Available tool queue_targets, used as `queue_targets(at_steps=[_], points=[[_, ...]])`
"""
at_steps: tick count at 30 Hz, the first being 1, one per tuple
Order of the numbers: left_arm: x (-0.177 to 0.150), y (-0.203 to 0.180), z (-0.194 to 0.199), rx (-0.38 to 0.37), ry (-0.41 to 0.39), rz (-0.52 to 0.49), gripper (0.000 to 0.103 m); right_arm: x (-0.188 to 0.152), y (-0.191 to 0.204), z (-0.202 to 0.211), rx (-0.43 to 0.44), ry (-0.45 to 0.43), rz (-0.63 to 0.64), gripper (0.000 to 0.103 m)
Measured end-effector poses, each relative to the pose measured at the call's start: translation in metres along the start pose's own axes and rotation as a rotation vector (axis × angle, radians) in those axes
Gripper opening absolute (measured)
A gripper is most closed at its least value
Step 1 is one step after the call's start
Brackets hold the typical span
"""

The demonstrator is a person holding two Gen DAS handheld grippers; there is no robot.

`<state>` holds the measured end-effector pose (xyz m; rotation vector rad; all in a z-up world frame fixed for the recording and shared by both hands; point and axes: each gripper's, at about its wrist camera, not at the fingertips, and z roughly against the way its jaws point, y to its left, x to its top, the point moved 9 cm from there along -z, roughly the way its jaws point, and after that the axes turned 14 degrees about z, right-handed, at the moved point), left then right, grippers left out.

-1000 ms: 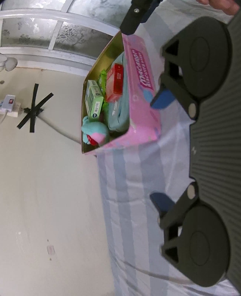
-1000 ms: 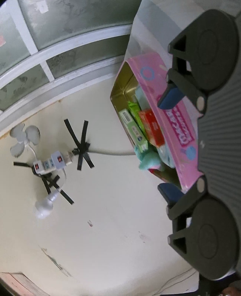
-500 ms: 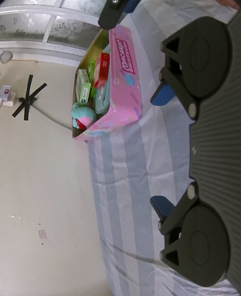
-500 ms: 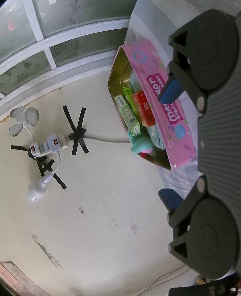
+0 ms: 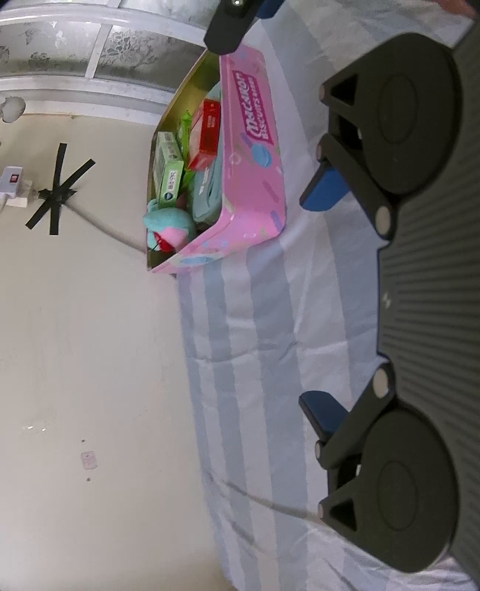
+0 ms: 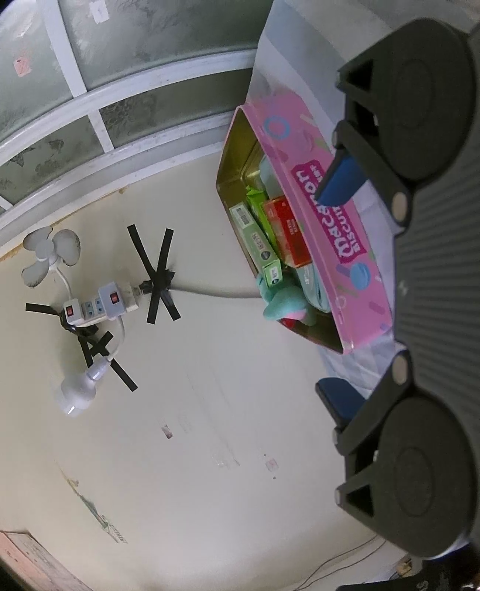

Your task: Organize objects

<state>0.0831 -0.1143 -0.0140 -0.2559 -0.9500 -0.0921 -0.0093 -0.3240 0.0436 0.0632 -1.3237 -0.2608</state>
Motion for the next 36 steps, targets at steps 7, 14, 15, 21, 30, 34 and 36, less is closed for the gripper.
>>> queue_targets(at_steps=[7, 14, 15, 21, 30, 34, 36], points=[[-0.007, -0.006, 0.001, -0.002, 0.021, -0.017, 0.103, -0.003, -0.005, 0.003, -0.017, -0.010, -0.003, 0.103], [-0.009, -0.009, -0.004, 0.004, 0.039, -0.021, 0.103, -0.005, -0.008, 0.002, -0.018, -0.007, 0.003, 0.103], [-0.010, -0.009, -0.005, 0.003, 0.046, -0.020, 0.103, -0.006, -0.008, 0.001, -0.018, -0.003, 0.003, 0.103], [-0.013, -0.014, -0.009, 0.005, 0.056, -0.023, 0.103, -0.008, -0.010, -0.001, -0.011, 0.006, 0.001, 0.103], [-0.020, -0.019, -0.017, -0.005, 0.098, -0.026, 0.103, -0.012, -0.009, -0.002, -0.007, 0.016, 0.007, 0.103], [-0.022, -0.020, -0.018, -0.002, 0.107, -0.022, 0.103, -0.012, -0.008, -0.002, -0.009, 0.007, 0.018, 0.103], [-0.023, -0.020, -0.018, -0.002, 0.111, -0.021, 0.103, -0.011, -0.008, -0.002, -0.011, 0.003, 0.027, 0.103]])
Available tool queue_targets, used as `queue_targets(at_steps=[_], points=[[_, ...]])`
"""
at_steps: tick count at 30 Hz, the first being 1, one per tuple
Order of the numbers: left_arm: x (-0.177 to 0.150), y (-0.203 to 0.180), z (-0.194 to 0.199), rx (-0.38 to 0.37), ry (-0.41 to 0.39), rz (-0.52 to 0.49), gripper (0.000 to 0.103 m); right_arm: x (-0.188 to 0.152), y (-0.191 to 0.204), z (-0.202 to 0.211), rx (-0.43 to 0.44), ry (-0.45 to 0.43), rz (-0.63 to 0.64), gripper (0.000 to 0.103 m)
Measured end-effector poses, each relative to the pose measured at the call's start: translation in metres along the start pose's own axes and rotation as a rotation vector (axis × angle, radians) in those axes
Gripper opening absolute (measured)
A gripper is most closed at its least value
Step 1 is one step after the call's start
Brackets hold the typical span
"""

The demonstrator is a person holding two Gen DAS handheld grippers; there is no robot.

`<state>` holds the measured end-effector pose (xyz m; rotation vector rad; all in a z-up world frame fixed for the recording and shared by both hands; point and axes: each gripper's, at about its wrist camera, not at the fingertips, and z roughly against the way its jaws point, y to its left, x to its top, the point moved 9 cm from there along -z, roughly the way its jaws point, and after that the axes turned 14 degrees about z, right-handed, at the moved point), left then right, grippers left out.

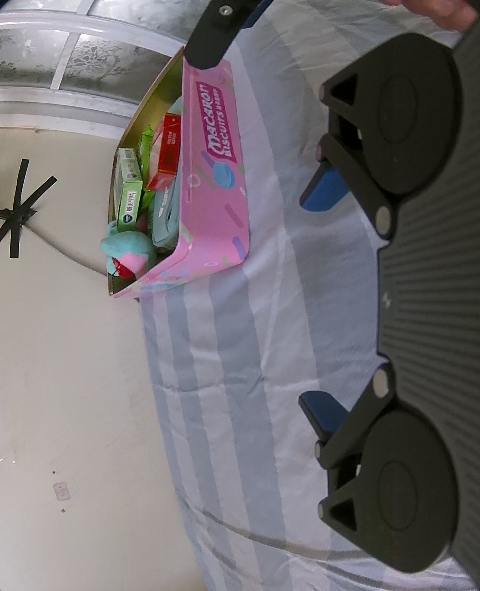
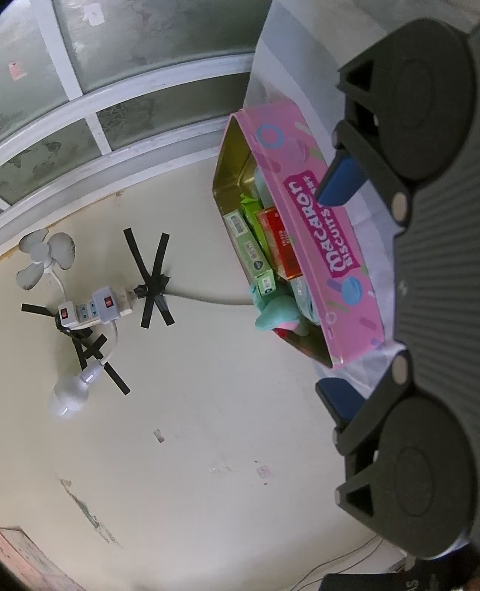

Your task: Organize objects

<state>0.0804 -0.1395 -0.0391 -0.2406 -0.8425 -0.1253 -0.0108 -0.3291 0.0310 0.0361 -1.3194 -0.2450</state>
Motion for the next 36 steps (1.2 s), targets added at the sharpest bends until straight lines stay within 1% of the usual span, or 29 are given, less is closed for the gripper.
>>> queue_targets(at_steps=[7, 14, 27, 36], points=[[-0.0015, 0.0002, -0.0025, 0.000, 0.014, 0.006, 0.103, -0.0044, -0.0020, -0.0050, 0.004, 0.020, -0.013, 0.103], [-0.0027, 0.0009, -0.0047, -0.002, 0.027, 0.020, 0.103, -0.0051, -0.0003, -0.0052, 0.007, 0.019, -0.006, 0.103], [0.0000, 0.0022, -0.0020, 0.001, 0.017, 0.028, 0.103, -0.0012, 0.0053, -0.0049, 0.022, 0.018, 0.009, 0.103], [0.0008, 0.0059, -0.0022, 0.010, 0.011, 0.032, 0.103, -0.0052, 0.0043, -0.0068, 0.030, 0.029, -0.007, 0.103]])
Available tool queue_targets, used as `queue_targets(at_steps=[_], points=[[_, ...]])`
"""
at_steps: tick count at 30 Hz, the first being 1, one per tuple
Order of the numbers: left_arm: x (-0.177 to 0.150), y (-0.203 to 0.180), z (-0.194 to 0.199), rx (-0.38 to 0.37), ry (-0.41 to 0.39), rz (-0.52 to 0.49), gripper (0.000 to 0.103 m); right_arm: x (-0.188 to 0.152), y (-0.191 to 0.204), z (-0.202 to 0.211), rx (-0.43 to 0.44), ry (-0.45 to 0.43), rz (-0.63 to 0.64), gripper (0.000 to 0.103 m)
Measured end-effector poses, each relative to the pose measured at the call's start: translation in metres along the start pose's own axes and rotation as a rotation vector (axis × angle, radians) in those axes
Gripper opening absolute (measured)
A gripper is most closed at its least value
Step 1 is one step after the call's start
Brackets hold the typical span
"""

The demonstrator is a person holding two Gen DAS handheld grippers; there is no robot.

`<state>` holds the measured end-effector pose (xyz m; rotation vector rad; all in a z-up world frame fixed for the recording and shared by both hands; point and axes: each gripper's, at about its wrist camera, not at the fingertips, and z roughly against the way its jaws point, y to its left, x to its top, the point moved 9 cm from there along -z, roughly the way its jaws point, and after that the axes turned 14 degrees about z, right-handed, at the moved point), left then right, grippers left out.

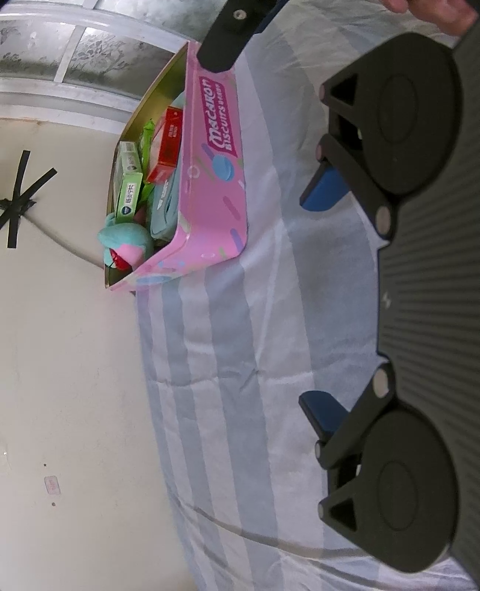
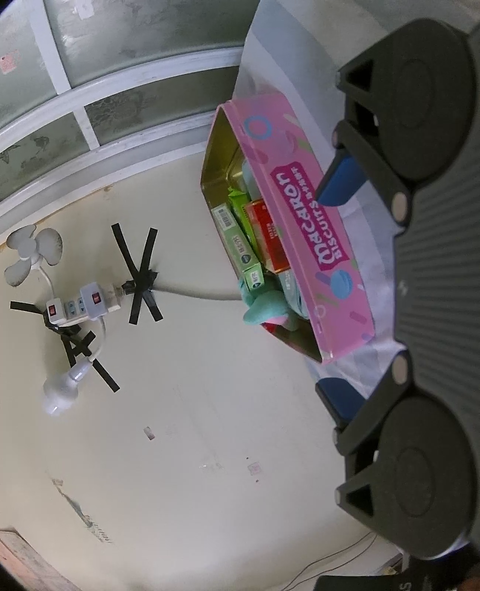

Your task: Organize objects

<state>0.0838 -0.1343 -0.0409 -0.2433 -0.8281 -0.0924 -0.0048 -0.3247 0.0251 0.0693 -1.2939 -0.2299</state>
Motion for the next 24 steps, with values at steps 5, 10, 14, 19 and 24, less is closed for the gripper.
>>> queue_targets(at_steps=[5, 10, 14, 19, 24], points=[[0.002, 0.004, 0.002, 0.017, -0.010, 0.016, 0.103, -0.003, -0.001, -0.002, 0.006, 0.014, -0.011, 0.103], [0.002, 0.005, 0.007, 0.010, -0.022, 0.017, 0.103, -0.002, 0.001, 0.003, 0.004, 0.005, -0.002, 0.103], [0.003, 0.004, 0.010, 0.012, -0.045, 0.000, 0.103, -0.001, 0.004, 0.002, 0.000, 0.000, 0.003, 0.103], [0.007, 0.007, 0.012, 0.021, -0.073, -0.007, 0.103, -0.003, 0.004, -0.001, -0.003, 0.006, 0.002, 0.103], [0.012, 0.012, 0.022, 0.039, -0.138, -0.023, 0.103, -0.002, 0.007, -0.002, -0.008, -0.007, 0.009, 0.103]])
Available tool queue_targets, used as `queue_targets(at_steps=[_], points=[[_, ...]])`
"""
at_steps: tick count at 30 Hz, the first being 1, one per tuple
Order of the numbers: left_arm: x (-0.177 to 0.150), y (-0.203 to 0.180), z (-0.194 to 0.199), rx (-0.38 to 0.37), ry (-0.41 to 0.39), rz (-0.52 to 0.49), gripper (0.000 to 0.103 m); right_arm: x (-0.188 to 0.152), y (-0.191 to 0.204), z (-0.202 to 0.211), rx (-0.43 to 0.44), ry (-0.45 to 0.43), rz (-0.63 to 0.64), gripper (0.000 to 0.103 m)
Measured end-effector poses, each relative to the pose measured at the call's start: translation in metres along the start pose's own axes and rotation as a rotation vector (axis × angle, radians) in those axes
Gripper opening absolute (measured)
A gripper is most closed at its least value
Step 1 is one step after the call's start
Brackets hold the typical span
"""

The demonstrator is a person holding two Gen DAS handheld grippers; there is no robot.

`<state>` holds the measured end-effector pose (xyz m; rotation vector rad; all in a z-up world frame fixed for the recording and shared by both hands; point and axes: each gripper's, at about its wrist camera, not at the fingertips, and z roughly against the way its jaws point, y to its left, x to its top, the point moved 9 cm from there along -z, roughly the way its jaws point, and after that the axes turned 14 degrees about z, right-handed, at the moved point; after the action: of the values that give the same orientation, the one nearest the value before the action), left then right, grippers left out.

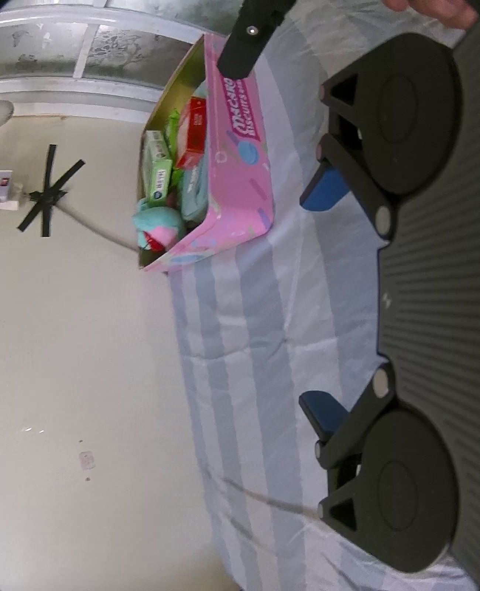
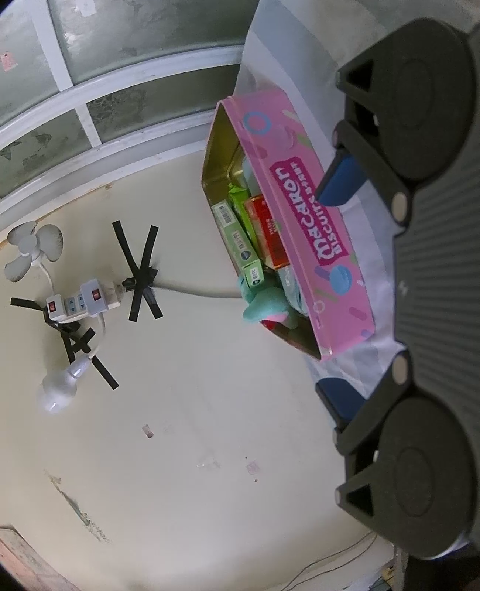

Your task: Organize objects

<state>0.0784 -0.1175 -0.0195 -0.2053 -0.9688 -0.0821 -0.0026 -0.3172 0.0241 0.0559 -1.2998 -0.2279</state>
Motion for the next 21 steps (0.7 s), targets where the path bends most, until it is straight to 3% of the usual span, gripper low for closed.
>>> queue_targets(at_steps=[6, 14, 21], points=[[0.010, 0.008, 0.010, 0.018, -0.060, 0.033, 0.103, 0.000, 0.004, 0.002, 0.007, -0.003, 0.011, 0.103], [0.005, 0.012, -0.001, -0.003, 0.017, 0.105, 0.103, 0.003, 0.002, 0.008, -0.007, -0.018, 0.015, 0.103], [0.003, 0.012, -0.002, 0.014, 0.007, 0.090, 0.103, 0.002, 0.002, 0.006, -0.005, -0.022, 0.015, 0.103]])
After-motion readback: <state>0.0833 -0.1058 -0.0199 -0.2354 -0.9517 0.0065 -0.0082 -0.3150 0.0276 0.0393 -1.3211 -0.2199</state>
